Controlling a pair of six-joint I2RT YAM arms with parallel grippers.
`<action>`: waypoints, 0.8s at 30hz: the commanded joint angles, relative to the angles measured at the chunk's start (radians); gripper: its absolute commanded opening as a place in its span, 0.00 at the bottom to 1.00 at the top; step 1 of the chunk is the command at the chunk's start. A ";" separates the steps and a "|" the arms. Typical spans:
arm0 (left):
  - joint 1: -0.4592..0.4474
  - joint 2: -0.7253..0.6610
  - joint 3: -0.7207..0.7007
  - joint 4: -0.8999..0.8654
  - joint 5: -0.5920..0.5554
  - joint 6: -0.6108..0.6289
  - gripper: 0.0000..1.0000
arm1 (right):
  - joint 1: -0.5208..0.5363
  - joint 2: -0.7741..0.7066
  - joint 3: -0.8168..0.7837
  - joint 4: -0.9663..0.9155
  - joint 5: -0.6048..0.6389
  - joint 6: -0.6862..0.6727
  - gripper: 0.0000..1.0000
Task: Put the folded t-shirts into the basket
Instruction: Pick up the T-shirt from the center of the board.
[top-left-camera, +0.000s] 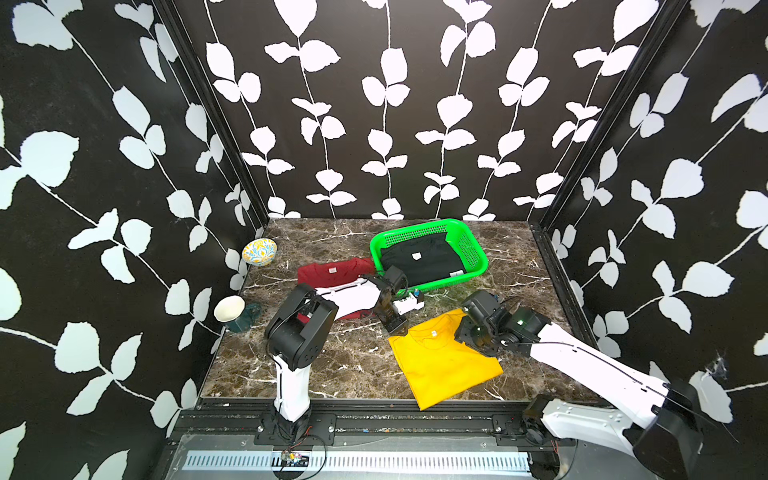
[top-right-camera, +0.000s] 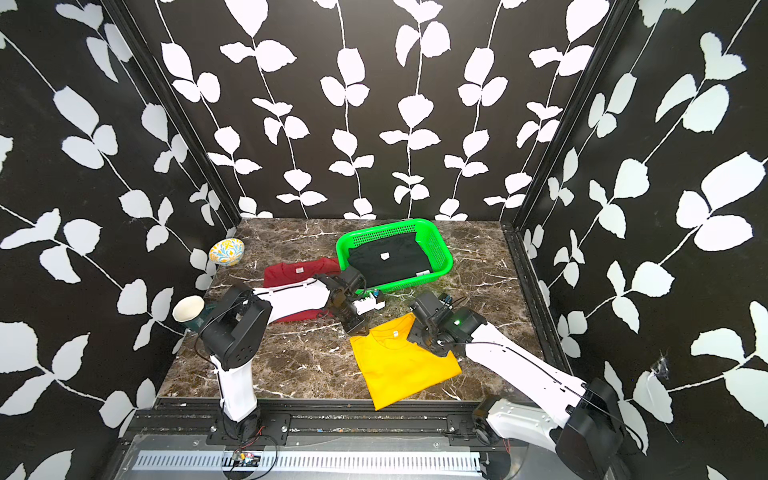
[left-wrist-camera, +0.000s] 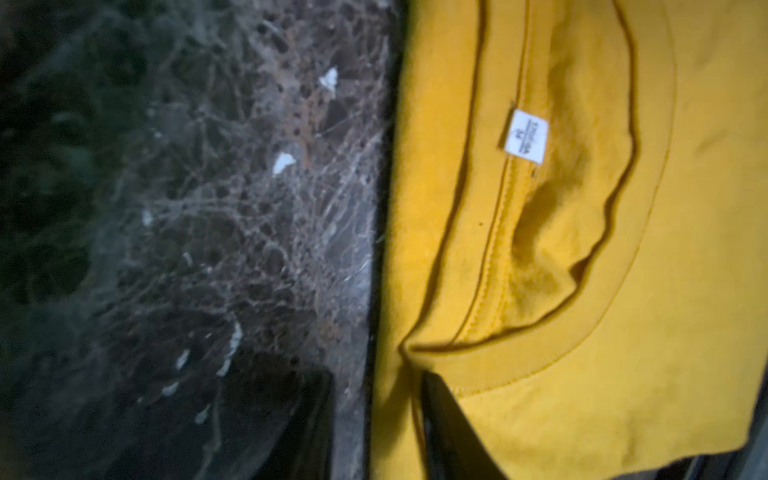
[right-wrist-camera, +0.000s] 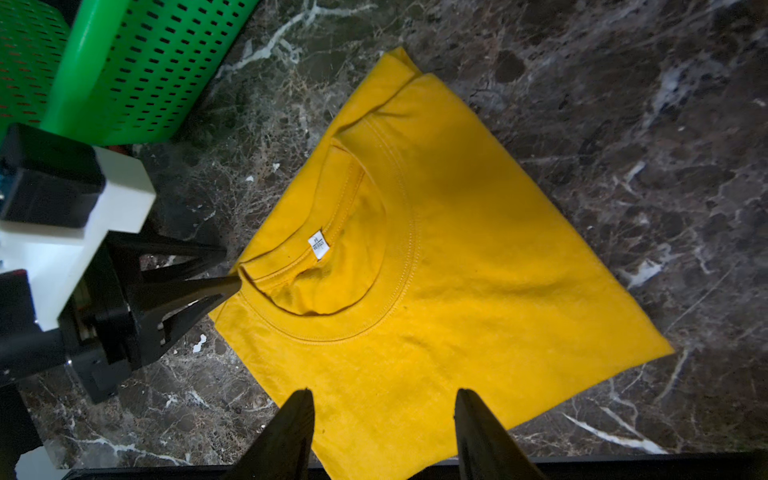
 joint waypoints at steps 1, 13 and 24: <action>-0.046 0.031 -0.035 -0.112 0.045 0.024 0.29 | -0.021 0.023 0.034 -0.042 0.005 -0.002 0.57; -0.053 -0.003 0.048 -0.265 -0.001 0.032 0.71 | -0.061 0.068 0.047 -0.033 -0.066 -0.024 0.58; -0.049 0.086 0.079 -0.319 -0.045 -0.020 0.72 | -0.064 0.127 0.108 -0.095 -0.051 -0.028 0.58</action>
